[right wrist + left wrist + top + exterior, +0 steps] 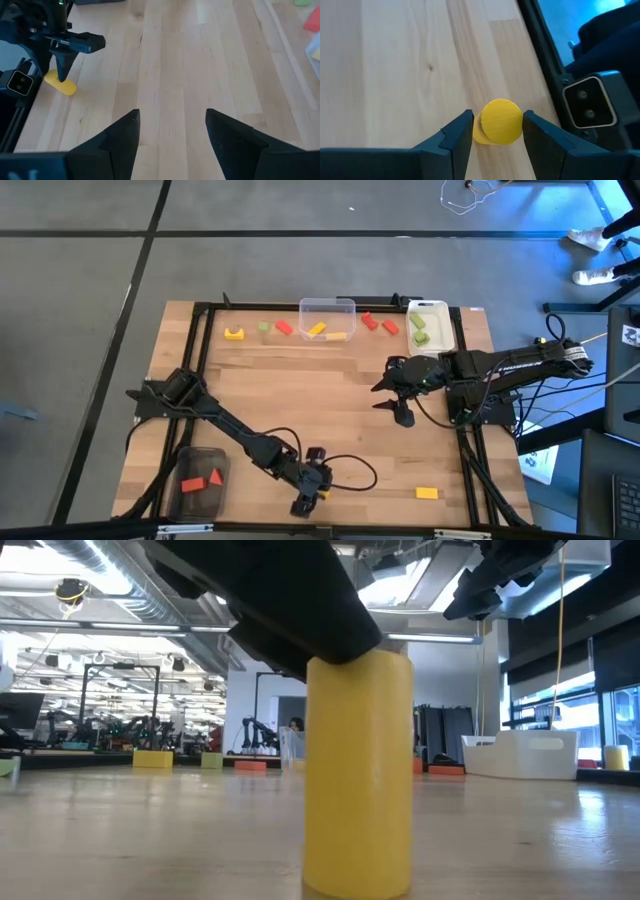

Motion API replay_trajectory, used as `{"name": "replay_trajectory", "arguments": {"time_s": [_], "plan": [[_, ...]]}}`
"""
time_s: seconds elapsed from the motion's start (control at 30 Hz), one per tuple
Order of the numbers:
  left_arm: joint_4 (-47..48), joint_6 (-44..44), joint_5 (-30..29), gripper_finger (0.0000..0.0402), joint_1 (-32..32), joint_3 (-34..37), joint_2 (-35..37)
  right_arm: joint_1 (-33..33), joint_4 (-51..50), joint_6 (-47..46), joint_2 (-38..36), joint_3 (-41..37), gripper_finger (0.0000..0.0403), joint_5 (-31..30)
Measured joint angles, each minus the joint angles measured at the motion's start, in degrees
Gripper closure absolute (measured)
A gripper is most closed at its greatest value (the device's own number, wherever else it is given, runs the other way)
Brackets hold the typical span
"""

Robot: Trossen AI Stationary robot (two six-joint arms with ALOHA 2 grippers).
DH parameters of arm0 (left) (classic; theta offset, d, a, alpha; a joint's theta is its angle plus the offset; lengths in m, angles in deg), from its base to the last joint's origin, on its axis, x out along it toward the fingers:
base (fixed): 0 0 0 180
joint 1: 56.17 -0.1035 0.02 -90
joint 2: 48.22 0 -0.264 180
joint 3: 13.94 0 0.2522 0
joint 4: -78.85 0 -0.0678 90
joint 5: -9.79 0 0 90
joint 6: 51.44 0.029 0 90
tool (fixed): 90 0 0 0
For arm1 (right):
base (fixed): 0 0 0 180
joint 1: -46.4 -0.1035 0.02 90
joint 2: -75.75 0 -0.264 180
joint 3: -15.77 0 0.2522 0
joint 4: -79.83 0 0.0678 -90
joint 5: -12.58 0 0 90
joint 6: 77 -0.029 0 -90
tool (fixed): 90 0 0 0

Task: Sort & place blocks by color
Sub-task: Put the yellow cylindrical block into the transparent bin

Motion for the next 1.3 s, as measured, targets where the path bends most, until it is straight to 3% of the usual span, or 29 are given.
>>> {"name": "replay_trajectory", "arguments": {"time_s": [0.37,1.3], "plan": [[0.48,2.13,-2.01,0.0241,-0.54,0.0,0.0,0.0,0.0,0.0,0.0,0.0,0.0176,0.02],[2.7,-1.03,1.51,0.0241,-2.34,0.09,0.76,0.0,0.0,-0.02,0.0,0.0,0.0176,0.0]]}}
